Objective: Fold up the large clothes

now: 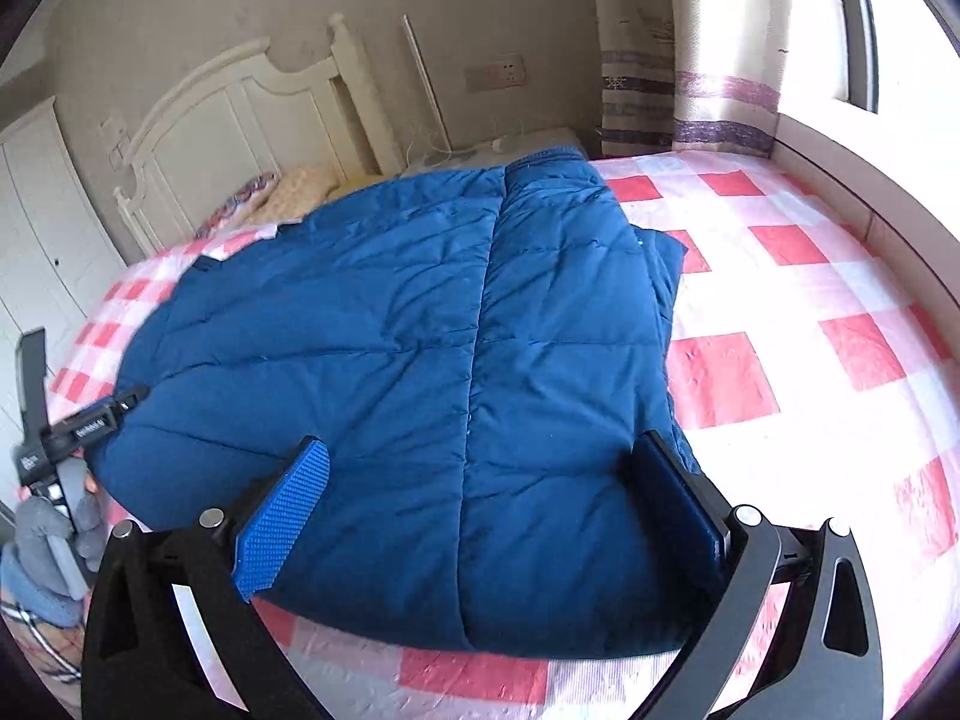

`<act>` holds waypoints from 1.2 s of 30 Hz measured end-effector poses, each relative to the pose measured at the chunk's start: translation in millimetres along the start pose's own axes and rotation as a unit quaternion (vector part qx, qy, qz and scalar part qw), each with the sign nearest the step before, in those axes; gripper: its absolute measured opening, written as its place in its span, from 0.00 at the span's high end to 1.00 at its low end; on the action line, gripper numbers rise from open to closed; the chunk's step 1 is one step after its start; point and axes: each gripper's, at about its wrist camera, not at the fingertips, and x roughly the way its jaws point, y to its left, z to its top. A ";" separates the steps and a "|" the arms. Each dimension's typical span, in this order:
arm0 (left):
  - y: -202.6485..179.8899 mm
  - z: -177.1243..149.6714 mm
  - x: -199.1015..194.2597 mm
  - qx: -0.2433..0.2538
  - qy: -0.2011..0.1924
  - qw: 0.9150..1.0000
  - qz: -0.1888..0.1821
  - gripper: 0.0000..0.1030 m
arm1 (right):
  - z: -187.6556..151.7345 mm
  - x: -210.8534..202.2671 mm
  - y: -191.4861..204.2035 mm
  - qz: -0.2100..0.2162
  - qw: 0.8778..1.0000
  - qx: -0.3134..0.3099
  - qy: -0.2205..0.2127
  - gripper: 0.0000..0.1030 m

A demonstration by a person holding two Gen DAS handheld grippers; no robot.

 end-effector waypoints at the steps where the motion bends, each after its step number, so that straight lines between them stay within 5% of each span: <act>1: 0.1 -0.4 -0.3 0.000 0.000 1.000 0.000 0.01 | -3.5 -13.7 -4.7 0.017 1.000 0.023 -0.013 0.06; 5: 0.1 -0.7 -0.8 -0.001 -0.001 1.000 0.000 0.01 | -27.3 -60.9 -29.7 0.082 0.988 0.128 -0.037 0.05; 11: 0.9 0.1 -0.6 0.000 -0.003 1.000 -0.002 0.01 | -62.8 -62.2 -53.9 0.135 0.963 0.231 0.019 0.05; 19: 1.0 0.0 -0.7 0.000 -0.003 1.000 -0.002 0.01 | -29.4 5.8 -22.9 0.085 0.973 0.215 0.004 0.04; 23: 1.2 0.4 -0.3 0.000 -0.003 1.000 -0.002 0.01 | -7.6 30.2 -20.2 0.033 0.964 0.262 -0.041 0.05; 26: 1.9 0.3 -0.5 -0.002 -0.004 1.000 -0.002 0.01 | -4.6 44.3 -22.2 0.054 0.955 0.286 -0.047 0.47; 29: -0.5 0.2 -2.7 -0.001 -0.005 1.000 -0.004 0.01 | -14.4 43.7 -35.8 0.125 0.935 0.325 -0.066 0.62; 36: -11.8 -19.5 -38.1 0.027 -0.007 1.000 -0.004 0.02 | -59.6 -7.6 -51.2 0.197 0.916 0.343 -0.070 0.69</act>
